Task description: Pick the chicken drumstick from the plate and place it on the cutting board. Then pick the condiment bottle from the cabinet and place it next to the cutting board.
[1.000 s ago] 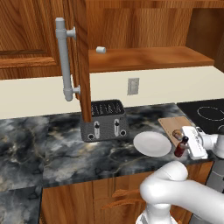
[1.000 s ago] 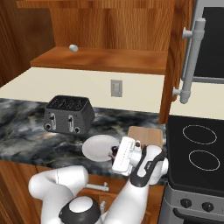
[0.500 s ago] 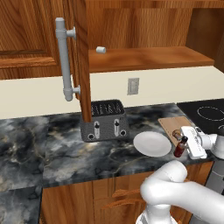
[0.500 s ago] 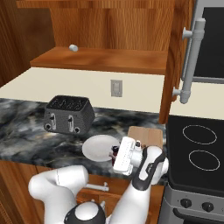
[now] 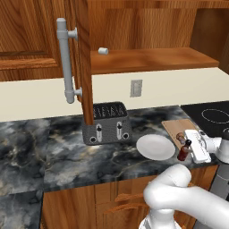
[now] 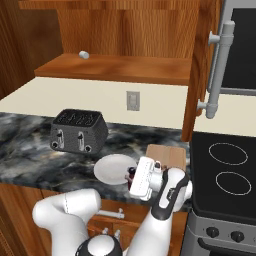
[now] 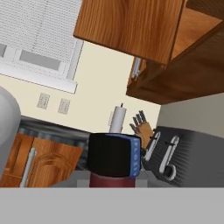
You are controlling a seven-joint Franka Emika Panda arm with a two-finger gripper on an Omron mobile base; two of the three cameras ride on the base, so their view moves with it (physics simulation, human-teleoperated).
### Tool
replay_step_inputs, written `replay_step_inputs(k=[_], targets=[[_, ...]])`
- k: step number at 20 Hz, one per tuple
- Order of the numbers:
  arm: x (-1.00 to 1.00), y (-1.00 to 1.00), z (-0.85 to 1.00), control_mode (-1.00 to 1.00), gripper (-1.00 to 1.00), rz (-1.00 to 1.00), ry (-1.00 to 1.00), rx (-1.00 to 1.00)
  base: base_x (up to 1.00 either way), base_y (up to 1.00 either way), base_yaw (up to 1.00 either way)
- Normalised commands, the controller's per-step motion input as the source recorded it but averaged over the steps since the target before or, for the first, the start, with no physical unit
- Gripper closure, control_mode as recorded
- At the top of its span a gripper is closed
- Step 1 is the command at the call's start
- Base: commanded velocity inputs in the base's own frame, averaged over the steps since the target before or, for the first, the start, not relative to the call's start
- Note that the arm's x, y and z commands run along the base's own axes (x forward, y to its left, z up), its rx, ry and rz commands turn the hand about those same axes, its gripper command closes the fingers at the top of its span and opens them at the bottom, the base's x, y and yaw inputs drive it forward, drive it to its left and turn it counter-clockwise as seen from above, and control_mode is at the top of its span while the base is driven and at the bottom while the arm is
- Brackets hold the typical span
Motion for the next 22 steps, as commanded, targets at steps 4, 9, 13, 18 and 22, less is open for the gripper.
replay_step_inputs(k=[4, 9, 13, 18, 22], targets=[[0.0, 0.0, -0.38, -1.0, 1.0, 0.0, -0.04, 0.0, 0.0, 0.0, 0.0], [0.0, 0.0, -0.4, -1.0, 1.0, 0.0, -0.05, 0.0, 0.0, 0.0, 0.0], [0.02, 0.0, -0.39, -1.0, 1.0, 0.0, -0.05, 0.0, 0.0, 0.0, 0.0], [0.01, 0.0, -0.41, -1.0, 1.0, 0.0, -0.08, 0.0, 0.0, 0.0, 0.0], [0.0, 0.0, -0.26, -1.0, 1.0, 0.0, -0.07, 0.0, 0.0, 0.0, 0.0]])
